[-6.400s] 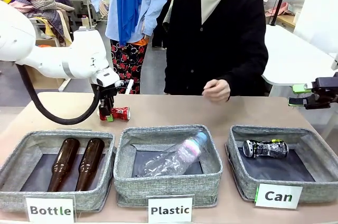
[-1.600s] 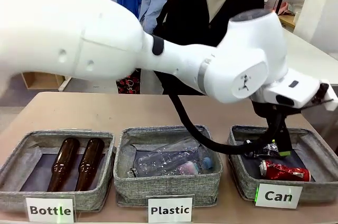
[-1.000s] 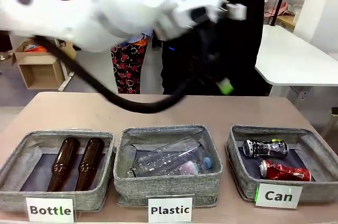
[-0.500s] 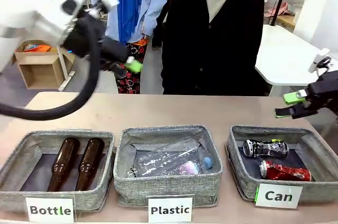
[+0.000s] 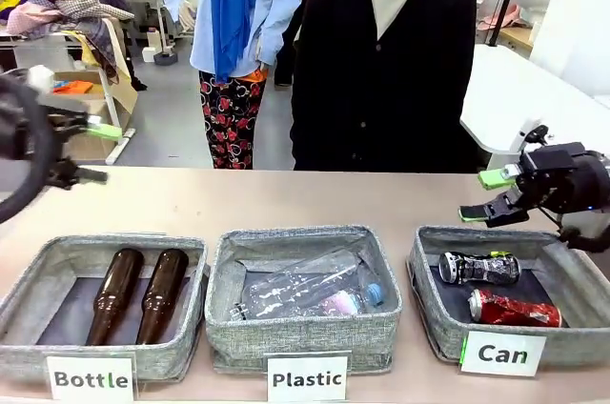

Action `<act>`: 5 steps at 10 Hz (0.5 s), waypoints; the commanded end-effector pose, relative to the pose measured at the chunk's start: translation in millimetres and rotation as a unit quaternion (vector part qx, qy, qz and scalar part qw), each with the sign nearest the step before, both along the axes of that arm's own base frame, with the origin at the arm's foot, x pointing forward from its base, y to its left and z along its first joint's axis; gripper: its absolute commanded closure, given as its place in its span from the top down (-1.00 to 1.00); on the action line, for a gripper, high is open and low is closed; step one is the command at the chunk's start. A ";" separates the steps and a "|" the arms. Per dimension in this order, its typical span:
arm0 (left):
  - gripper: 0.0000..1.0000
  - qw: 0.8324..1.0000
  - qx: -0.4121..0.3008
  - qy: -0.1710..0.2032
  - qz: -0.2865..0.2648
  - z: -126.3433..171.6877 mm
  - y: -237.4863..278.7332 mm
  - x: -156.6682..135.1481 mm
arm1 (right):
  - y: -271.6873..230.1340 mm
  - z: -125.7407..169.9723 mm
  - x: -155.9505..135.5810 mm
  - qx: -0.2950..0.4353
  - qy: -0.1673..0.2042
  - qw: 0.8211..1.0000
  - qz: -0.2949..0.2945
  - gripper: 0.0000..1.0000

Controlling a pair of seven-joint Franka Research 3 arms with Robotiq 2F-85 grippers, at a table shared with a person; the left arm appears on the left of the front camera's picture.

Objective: Sort the can waste into the basket.
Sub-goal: Pick up the can waste from the table and place it in the right Fabric basket.

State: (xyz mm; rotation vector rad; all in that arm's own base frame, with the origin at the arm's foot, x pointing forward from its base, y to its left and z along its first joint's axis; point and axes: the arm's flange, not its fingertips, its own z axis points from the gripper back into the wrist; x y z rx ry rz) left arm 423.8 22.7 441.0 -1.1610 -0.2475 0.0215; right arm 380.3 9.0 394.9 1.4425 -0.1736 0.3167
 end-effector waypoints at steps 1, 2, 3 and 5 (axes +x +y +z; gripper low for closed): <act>1.00 0.996 -0.073 -0.014 0.038 -16.4 9.2 -8.5 | -1.2 8.9 22.4 0.002 -0.011 0.993 -0.120 1.00; 1.00 1.000 0.000 0.000 0.000 0.0 0.0 0.0 | 0.0 0.0 0.0 0.000 0.000 1.000 0.000 1.00; 1.00 1.000 0.000 0.000 0.000 0.0 0.0 0.0 | 0.0 0.0 0.0 0.000 0.000 1.000 0.000 1.00; 1.00 1.000 0.000 0.000 0.000 0.0 0.0 0.0 | 0.0 0.0 0.0 0.000 0.000 1.000 0.000 1.00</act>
